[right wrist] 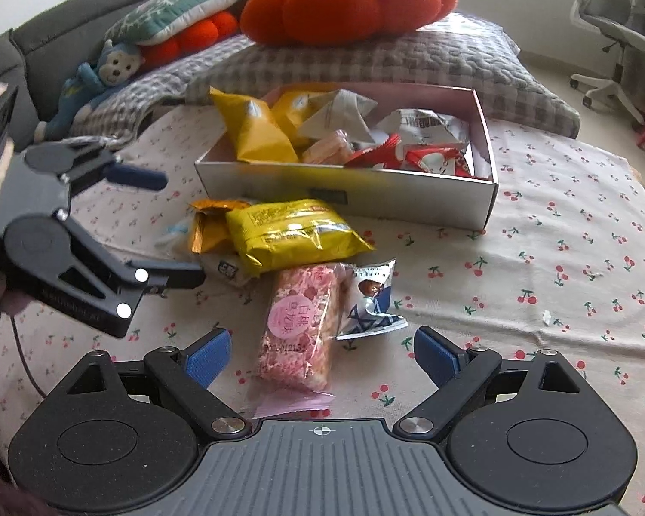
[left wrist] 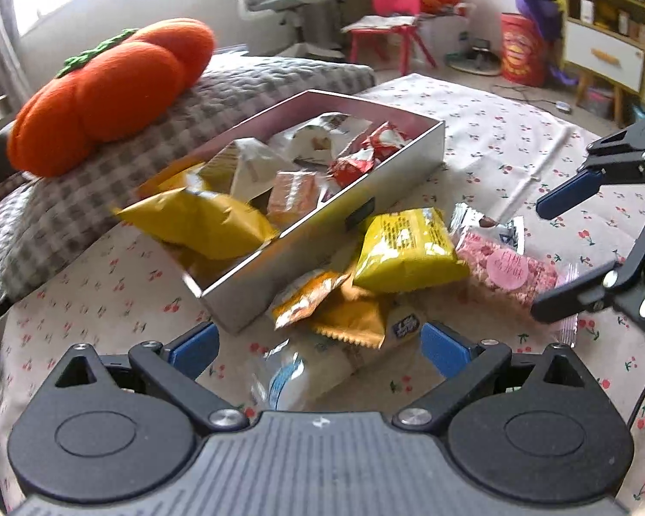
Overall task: Organize snacks
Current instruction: 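Withdraw both tools from the box toward the loose snacks on the sheet, then grasp white milk-bread packet with left tool while right tool grasps pink rice-cake bar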
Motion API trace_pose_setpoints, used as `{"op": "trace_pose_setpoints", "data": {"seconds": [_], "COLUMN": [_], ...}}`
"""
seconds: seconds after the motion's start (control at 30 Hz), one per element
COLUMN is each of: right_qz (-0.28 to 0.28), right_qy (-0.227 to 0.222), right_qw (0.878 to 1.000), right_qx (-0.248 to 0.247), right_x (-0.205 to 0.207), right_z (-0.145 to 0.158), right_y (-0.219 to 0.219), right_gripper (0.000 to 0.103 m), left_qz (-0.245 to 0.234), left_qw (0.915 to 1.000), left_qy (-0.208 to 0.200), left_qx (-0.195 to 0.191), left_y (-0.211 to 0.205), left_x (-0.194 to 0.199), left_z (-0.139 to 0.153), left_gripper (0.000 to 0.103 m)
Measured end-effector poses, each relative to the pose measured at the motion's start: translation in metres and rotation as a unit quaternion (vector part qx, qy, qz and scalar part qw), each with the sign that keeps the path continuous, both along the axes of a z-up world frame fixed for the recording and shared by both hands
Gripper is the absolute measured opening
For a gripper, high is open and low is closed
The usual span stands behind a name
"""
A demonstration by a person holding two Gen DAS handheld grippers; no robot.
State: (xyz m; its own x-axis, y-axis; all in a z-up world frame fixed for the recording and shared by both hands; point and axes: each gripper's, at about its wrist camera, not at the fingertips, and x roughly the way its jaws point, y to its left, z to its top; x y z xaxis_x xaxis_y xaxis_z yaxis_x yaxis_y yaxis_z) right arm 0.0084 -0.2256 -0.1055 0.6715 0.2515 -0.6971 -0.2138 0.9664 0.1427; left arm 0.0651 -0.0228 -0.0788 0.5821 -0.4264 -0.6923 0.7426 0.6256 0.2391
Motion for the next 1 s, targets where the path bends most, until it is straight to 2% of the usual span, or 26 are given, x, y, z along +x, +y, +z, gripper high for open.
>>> {"op": "trace_pose_setpoints", "data": {"seconds": [0.13,0.3,0.4,0.63,0.87,1.0], "right_qz": [-0.004,-0.001,0.001,-0.007,-0.007,-0.008], "right_qy": [0.009,0.014,0.011,0.004,0.003,0.0], "right_qw": [1.0,1.0,0.999,0.999,0.998,0.998], "right_qx": [-0.004,-0.023,-0.037,-0.047,-0.064,-0.061], "right_x": [0.004,0.008,0.009,0.006,0.001,-0.002], "right_z": [-0.006,-0.016,-0.02,-0.017,-0.017,-0.015], "right_y": [-0.001,0.001,0.0,-0.007,-0.01,-0.011], "right_gripper": [0.094,0.094,0.094,0.094,0.094,0.094], "left_qz": [-0.022,-0.042,-0.049,-0.077,-0.107,-0.082], "left_qw": [0.9993,0.9964,0.9956,0.9923,0.9865,0.9901], "left_qy": [0.03,0.062,0.067,0.086,0.123,0.113], "left_qx": [-0.001,0.038,0.043,0.046,0.017,0.0], "left_y": [-0.008,-0.016,-0.012,-0.007,-0.001,0.0], "left_x": [0.009,0.008,0.002,-0.022,-0.047,-0.045], "left_z": [-0.005,-0.018,-0.018,-0.012,-0.006,-0.002], "left_gripper": [0.094,0.084,0.081,0.08,0.078,0.082]}}
